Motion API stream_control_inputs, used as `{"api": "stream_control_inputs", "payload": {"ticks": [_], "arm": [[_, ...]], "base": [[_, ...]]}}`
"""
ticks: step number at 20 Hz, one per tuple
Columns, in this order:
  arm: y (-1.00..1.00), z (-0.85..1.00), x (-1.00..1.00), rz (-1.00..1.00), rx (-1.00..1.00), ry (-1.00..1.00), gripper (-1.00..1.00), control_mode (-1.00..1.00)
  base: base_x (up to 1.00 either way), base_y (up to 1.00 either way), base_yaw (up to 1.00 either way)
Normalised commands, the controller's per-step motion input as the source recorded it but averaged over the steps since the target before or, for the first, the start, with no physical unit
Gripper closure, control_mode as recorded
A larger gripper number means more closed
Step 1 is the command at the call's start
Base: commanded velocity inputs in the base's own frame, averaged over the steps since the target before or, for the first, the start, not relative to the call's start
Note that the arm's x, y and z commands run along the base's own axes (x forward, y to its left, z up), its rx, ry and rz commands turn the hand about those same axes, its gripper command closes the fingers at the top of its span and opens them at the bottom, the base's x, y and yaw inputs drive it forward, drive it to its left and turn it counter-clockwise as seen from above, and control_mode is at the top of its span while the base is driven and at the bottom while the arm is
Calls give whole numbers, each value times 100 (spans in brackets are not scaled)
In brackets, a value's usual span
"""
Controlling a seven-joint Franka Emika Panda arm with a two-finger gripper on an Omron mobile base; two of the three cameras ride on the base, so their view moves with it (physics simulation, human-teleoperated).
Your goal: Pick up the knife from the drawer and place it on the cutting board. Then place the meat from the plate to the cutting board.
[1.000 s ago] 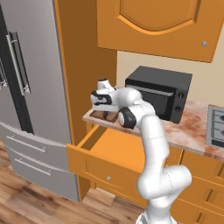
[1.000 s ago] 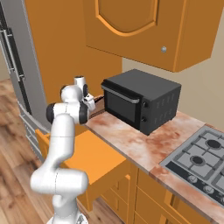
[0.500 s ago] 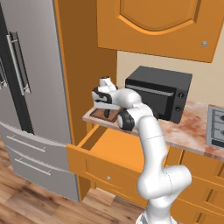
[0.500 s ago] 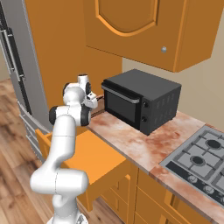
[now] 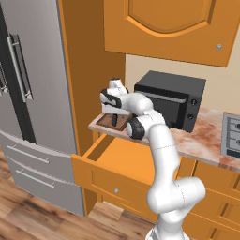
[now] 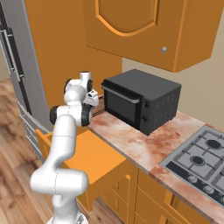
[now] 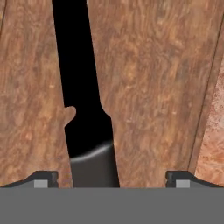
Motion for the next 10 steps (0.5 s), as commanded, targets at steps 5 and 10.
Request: {"api": "stream_control_inputs", "payload": {"ticks": [5,10], "arm": [[0,24,-82,0,0,-15,-100,-100],[-4,23,-95,0,1,-16,-100,-100]], "base": [[0,0,0],[0,0,0]]}}
